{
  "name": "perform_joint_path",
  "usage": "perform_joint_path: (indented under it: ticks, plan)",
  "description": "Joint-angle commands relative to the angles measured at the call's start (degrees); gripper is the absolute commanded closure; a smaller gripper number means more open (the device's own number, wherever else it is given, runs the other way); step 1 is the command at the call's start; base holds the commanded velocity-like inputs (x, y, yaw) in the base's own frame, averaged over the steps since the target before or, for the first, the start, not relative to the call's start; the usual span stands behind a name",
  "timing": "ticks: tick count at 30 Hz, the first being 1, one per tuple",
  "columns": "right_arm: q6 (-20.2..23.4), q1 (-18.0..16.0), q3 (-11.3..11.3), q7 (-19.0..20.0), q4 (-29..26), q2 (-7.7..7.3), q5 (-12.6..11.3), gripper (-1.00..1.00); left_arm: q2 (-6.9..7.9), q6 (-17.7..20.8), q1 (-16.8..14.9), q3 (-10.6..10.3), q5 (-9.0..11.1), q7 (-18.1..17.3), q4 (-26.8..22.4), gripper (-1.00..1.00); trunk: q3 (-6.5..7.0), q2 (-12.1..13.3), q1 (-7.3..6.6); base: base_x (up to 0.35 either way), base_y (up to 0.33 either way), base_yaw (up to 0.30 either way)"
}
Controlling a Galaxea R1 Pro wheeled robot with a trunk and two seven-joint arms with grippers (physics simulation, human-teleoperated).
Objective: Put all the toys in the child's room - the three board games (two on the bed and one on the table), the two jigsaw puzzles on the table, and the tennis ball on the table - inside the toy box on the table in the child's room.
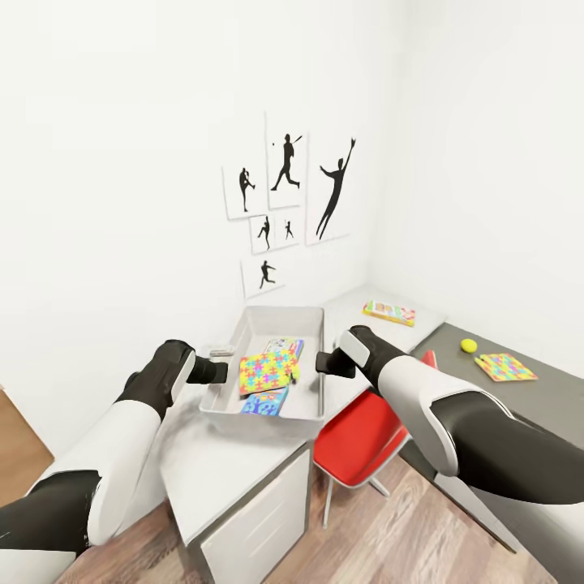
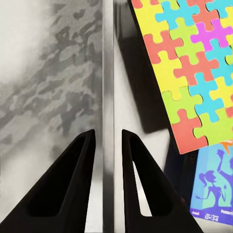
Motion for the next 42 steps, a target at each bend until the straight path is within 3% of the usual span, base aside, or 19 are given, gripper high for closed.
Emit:
perform_joint_path:
  ticks: [1, 22, 42]
  plan:
    - [-2.44, -0.06, -0.61, -0.38, -0.63, 0.01, -0.33, 1.00, -0.44, 0.40, -0.03, 0.17, 0.35, -0.34, 0.04, 1.00, -0.14, -0.15, 0.01, -0.213, 0.075, 0.000]
    - [-2.45, 0.11, -0.61, -0.38, -0.63, 0.01, -0.33, 1.00, -0.44, 0.38, -0.03, 0.09, 0.29, -0.34, 0.02, 1.00, 0.21, -0.15, 0.01, -0.193, 0.028, 0.088]
    - [-2.45, 0.11, -0.61, -0.38, -0.63, 0.01, -0.33, 1.00, -0.47, 0.57, -0.03, 0.08, 0.28, -0.34, 0.04, 1.00, 0.47, -0.15, 0.01, -0.093, 0.035, 0.075]
